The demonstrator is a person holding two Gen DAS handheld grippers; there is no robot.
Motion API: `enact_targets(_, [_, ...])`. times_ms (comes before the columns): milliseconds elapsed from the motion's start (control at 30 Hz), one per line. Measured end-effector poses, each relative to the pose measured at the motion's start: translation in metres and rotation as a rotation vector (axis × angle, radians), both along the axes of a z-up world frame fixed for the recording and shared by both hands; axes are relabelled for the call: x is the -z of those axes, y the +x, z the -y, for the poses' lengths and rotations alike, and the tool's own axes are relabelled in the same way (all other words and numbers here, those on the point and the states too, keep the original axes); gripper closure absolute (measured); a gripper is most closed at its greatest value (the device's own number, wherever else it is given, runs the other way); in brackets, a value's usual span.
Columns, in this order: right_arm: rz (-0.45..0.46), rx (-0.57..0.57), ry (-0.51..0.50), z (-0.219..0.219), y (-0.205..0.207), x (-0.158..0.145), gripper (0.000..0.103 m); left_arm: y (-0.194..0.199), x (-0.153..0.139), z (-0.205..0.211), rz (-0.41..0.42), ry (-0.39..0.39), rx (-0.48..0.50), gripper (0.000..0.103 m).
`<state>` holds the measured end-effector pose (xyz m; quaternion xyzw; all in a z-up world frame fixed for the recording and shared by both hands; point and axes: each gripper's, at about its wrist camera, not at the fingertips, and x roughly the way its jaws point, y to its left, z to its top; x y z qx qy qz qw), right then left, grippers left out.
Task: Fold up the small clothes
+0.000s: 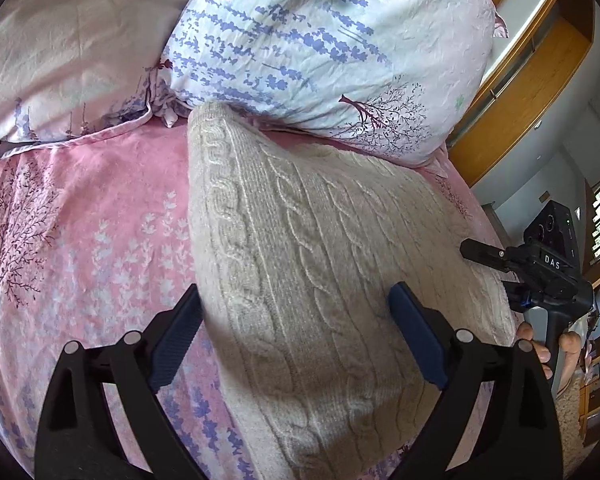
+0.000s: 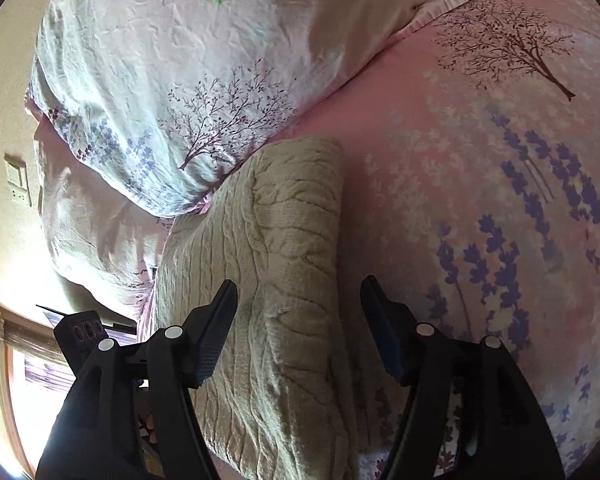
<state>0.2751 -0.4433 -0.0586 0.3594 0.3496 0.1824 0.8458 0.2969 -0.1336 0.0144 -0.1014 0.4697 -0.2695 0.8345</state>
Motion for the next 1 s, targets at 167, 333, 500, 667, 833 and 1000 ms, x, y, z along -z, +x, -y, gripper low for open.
enact_targets(167, [0.024, -0.058, -0.027, -0.015, 0.001, -0.003, 0.038, 0.016, 0.012, -0.002, -0.082, -0.127, -0.014, 0.011])
enact_targets(333, [0.027, -0.088, 0.009, -0.017, 0.002, 0.004, 0.057, 0.022, 0.014, -0.003, -0.105, -0.167, -0.027, 0.023])
enact_targets(500, [0.058, -0.088, 0.013, -0.019, -0.004, 0.002, 0.068, 0.021, 0.016, -0.016, -0.124, -0.228, -0.05, 0.041])
enact_targets(667, [0.12, -0.066, -0.03, -0.027, -0.018, -0.011, 0.073, 0.019, 0.01, -0.023, -0.104, -0.27, -0.049, 0.063])
enact_targets(833, [0.216, -0.073, -0.11, -0.053, -0.034, -0.039, 0.075, 0.004, -0.006, -0.046, -0.057, -0.277, -0.03, 0.067])
enact_targets(1000, [0.305, -0.171, -0.171, -0.11, -0.029, -0.06, 0.076, -0.019, -0.031, -0.114, 0.029, -0.254, -0.081, 0.066])
